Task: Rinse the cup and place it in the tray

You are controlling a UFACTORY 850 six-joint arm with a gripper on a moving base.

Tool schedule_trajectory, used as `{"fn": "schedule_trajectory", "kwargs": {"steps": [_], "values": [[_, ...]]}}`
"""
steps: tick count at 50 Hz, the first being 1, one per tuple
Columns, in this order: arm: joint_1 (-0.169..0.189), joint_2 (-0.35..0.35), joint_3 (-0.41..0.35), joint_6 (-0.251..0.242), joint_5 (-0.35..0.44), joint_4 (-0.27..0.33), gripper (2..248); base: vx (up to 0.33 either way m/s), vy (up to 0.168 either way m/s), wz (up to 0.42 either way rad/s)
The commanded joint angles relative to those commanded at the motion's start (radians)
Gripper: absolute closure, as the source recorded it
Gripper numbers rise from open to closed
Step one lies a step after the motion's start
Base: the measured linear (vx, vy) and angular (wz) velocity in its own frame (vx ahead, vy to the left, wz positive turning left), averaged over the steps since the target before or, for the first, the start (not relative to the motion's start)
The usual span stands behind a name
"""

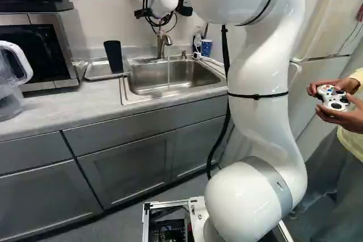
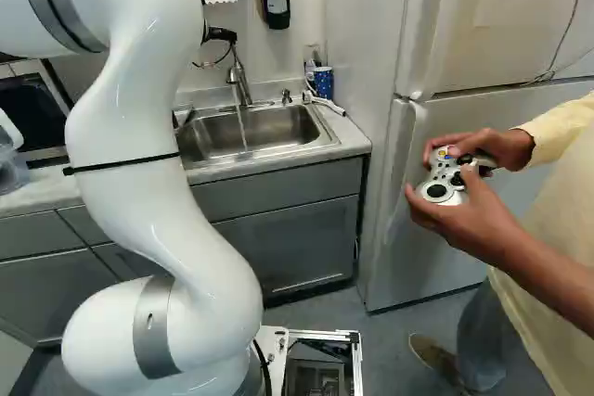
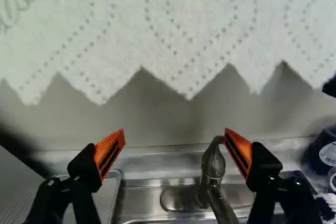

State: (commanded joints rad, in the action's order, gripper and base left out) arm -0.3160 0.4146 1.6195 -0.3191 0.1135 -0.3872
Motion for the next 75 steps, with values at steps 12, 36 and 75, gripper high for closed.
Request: {"fn": "schedule_trajectory", "kwargs": {"steps": [12, 36, 75], "values": [[0.01, -0.018, -0.022, 0.0, -0.026, 0.0, 3, 0.0, 0.0, 0.0], [0.01, -0.018, -0.022, 0.0, -0.019, 0.0, 3, 0.0, 0.0, 0.0], [0.009, -0.004, 0.026, 0.0, 0.021, 0.0, 3, 0.0, 0.0, 0.0]]}}
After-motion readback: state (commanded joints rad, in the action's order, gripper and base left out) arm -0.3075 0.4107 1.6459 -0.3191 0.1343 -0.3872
